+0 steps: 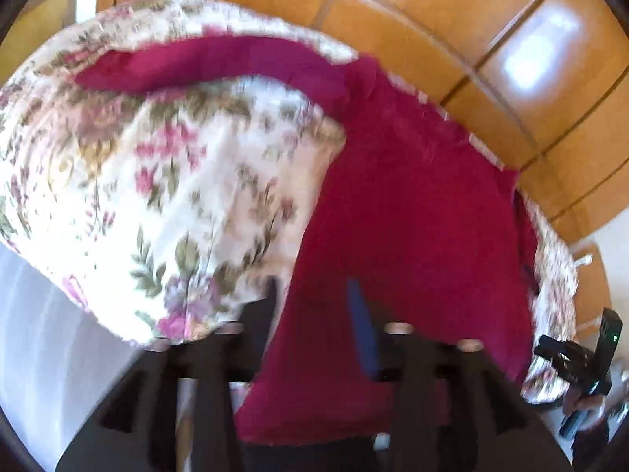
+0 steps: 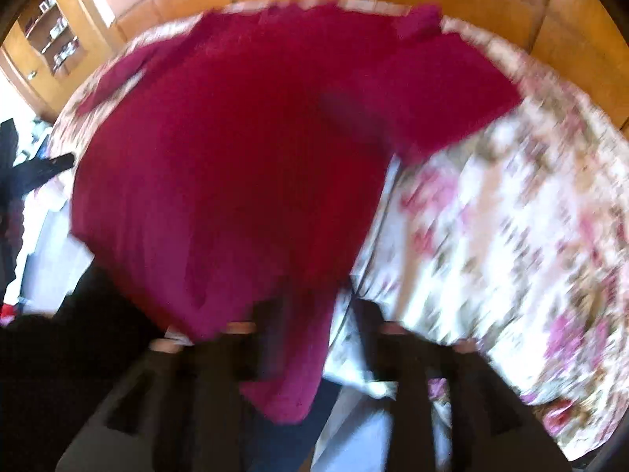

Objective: Fold small clothes
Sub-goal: 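Shake out the sweater and lay it flat on the bed with both grippers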

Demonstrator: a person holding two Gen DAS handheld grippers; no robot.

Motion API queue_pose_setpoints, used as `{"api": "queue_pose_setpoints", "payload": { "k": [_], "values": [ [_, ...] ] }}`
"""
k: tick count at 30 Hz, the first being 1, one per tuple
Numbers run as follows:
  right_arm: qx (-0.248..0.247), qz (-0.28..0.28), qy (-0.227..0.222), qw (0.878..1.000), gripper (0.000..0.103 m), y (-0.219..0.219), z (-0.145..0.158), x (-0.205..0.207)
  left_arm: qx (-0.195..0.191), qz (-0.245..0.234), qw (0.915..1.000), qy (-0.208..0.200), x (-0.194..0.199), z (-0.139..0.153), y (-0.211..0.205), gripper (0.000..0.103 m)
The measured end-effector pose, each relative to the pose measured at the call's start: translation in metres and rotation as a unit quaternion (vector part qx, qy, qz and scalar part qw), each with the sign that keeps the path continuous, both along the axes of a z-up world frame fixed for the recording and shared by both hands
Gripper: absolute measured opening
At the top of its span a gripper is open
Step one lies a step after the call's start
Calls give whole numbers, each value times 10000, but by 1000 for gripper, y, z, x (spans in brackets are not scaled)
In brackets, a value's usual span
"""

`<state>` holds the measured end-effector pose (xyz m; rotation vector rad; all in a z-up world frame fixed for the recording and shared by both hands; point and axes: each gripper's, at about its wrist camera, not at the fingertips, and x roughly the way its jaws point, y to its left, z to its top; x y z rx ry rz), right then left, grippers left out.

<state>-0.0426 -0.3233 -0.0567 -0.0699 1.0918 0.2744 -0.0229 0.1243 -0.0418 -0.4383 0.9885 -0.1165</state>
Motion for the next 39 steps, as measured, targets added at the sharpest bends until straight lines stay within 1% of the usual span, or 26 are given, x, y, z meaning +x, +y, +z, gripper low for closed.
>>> {"api": "queue_pose_setpoints", "payload": {
  "k": [2, 4, 5, 8, 9, 11, 12, 14, 15, 17, 18, 20, 21, 22, 23, 26, 27, 30, 32, 33, 34, 35, 36, 37, 38, 39],
  "values": [
    [-91, -179, -408, 9990, 63, 3, 10, 13, -26, 15, 9998, -208, 8, 8, -5, 45],
    [-228, -274, -635, 9973, 63, 6, 11, 28, -46, 12, 9992, -399, 16, 14, -12, 45],
    [-303, -253, -705, 9967, 63, 12, 7, 36, -39, -53, 9987, -498, 22, 17, -20, 45],
    [-800, -177, -722, 9940, 62, 29, -10, 62, -13, -235, 9981, -570, 30, 16, -42, 45],
    [-923, -134, -666, 9934, 59, 35, -18, 70, -13, -297, 9980, -563, 35, 13, -49, 45],
    [-1049, -59, -473, 9933, 24, 27, -26, 88, 16, -415, 9977, -531, 41, 9, -63, 45],
    [-1090, -163, -516, 9926, 6, 19, -21, 95, 41, -468, 9976, -504, 44, 6, -70, 45],
    [-1018, -407, -732, 9913, 6, -7, -2, 106, 44, -588, 9972, -462, 48, 0, -78, 45],
    [-1104, -568, -864, 9885, 6, -18, 9, 110, 53, -650, 9969, -437, 49, -3, -82, 45],
    [-1450, -906, -1154, 9785, 6, -46, 35, 126, 96, -733, 9966, -369, 52, -8, -87, 45],
    [-1756, -1152, -1335, 9685, 6, -66, 50, 139, 111, -752, 9965, -342, 54, -9, -88, 45],
    [-2169, -1596, -1477, 9517, 6, -99, 69, 158, 140, -753, 9966, -293, 58, -11, -91, 45],
    [-2433, -1854, -1505, 9401, 6, -115, 76, 173, 152, -742, 9967, -286, 59, -11, -91, 45],
    [-2804, -2163, -1545, 9223, 6, -137, 81, 188, 170, -724, 9968, -293, 60, -11, -91, 45],
    [-3069, -2422, -1513, 9079, 6, -157, 83, 200, 190, -705, 9969, -303, 60, -11, -91, 45],
    [-3505, -3122, -1209, 8747, 6, -217, 74, 233, 219, -675, 9972, -233, 62, -14, -92, 45],
    [-3547, -3244, -1109, 8698, 6, -229, 69, 240, 234, -676, 9972, -198, 63, -16, -92, 45],
    [-3755, -3645, -754, 8488, 6, -262, 41, 260, 308, -675, 9972, -98, 64, -20, -92, 45],
    [-3804, -3775, -627, 8419, 6, -272, 27, 268, 325, -640, 9974, -63, 66, -21, -92, 45],
    [-3821, -3803, -633, 8398, 7, -272, 24, 265, 319, -625, 9975, -55, 67, -21, -92, 45],
    [-3756, -3827, -636, 8416, 12, -273, 18, 268, 313, -609, 9976, -52, 67, -20, -92, 45],
    [-3632, -3838, -600, 8469, 23, -272, 13, 270, 305, -595, 9978, -52, 67, -19, -92, 47],
    [-3550, -3850, -583, 8499, 56, -268, 12, 268, 261, -596, 9979, -62, 68, -18, -91, 54],
    [-3458, -3830, -684, 8538, 77, -258, 11, 269, 214, -591, 9980, -86, 67, -16, -90, 60],
    [-3434, -3748, -852, 8569, 82, -245, 12, 269, 203, -561, 9981, -123, 67, -14, -89, 62],
    [-3446, -3666, -964, 8588, 84, -235, 15, 266, 202, -534, 9983, -152, 67, -12, -88, 65]
  ]
}}
